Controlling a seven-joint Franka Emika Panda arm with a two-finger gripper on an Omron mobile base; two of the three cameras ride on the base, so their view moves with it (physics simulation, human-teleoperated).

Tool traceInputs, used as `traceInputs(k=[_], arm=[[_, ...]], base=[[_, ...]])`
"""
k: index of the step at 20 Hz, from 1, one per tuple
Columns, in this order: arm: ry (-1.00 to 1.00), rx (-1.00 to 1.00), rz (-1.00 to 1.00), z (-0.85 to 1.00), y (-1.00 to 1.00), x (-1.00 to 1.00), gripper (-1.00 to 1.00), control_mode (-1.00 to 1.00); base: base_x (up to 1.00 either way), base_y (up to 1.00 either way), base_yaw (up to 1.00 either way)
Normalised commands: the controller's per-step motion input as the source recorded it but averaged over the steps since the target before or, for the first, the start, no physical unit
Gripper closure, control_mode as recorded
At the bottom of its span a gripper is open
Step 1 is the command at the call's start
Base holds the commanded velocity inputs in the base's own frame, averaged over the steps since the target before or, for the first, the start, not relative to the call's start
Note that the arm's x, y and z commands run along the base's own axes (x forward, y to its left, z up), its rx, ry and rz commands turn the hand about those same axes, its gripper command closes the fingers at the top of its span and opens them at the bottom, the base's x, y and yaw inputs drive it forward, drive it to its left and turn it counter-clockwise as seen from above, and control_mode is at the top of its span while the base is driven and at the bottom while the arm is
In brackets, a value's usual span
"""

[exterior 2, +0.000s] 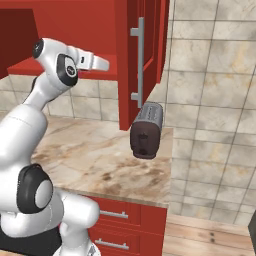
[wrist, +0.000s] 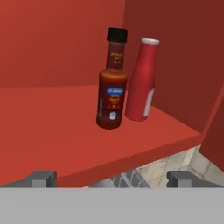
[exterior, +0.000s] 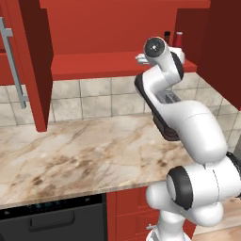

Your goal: Take 2 condiments from the cabinet and move them on the counter near the stove.Make sure the condiments are lined up with each other, next to each other.

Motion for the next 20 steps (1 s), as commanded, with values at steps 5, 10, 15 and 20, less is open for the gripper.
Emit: traceInputs(k=[5, 10, 15, 20], arm=[[0.07, 0.00, -0.09, 0.09, -0.13, 0.21, -1.00, -1.00], [0.05, 0.00, -0.07, 0.07, -0.13, 0.20, -1.00, -1.00], [0.00, 0.00, -0.05, 0.00, -0.06, 0.25, -1.00, -1.00], [0.00, 0.00, -0.04, 0.00, -0.03, 0.25, -1.00, -1.00]], base=[[0.00, 0.00, 0.00], [0.00, 0.00, 0.00], [0.00, 0.00, 0.00], [0.00, 0.00, 0.00]])
